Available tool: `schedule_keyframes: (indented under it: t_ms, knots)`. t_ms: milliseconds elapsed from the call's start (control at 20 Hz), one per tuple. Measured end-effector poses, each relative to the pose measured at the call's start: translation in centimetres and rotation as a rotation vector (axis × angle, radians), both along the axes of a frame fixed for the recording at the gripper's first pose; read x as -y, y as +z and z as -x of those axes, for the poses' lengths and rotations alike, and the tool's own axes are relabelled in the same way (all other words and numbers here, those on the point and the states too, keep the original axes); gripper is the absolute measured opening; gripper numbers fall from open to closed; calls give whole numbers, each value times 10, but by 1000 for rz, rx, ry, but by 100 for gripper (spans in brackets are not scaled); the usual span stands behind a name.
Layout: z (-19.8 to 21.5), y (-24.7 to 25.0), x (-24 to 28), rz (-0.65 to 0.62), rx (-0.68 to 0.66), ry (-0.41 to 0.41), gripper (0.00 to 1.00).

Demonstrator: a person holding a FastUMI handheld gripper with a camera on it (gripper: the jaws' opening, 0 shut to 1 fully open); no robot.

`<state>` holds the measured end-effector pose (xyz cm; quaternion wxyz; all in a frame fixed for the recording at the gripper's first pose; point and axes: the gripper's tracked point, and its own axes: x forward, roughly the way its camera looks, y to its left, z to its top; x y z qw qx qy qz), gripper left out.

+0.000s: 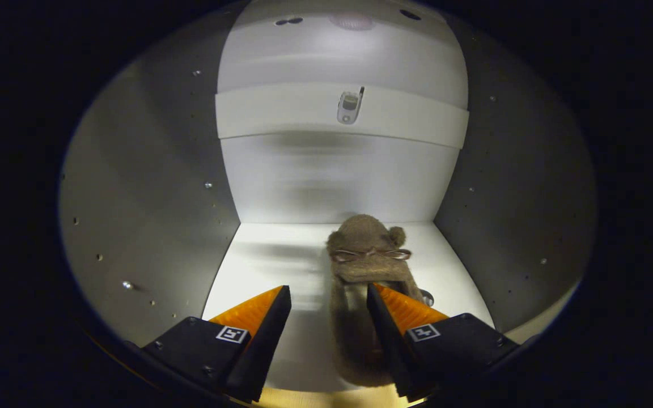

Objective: Open the shoe cabinet door, grab the shoes and put them into the shoe cabinet, then close the shoe cabinet door.

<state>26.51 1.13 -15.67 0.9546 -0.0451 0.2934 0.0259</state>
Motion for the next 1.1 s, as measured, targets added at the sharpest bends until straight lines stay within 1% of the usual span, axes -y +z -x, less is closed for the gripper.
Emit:
schedule_keyframes:
  t_ms: [50,200,250,550,650,850,1100]
  knots:
    - [8,8,0,-5,18,-1,89]
    - [40,38,0,-23,82,-1,90]
    - [52,50,2,-29,110,1,94]
    - [143,124,16,-79,302,-3,99]
    - [179,149,21,-99,363,-4,99]
    - [259,189,32,-121,449,21,98]
    - [358,224,72,-125,524,57,98]
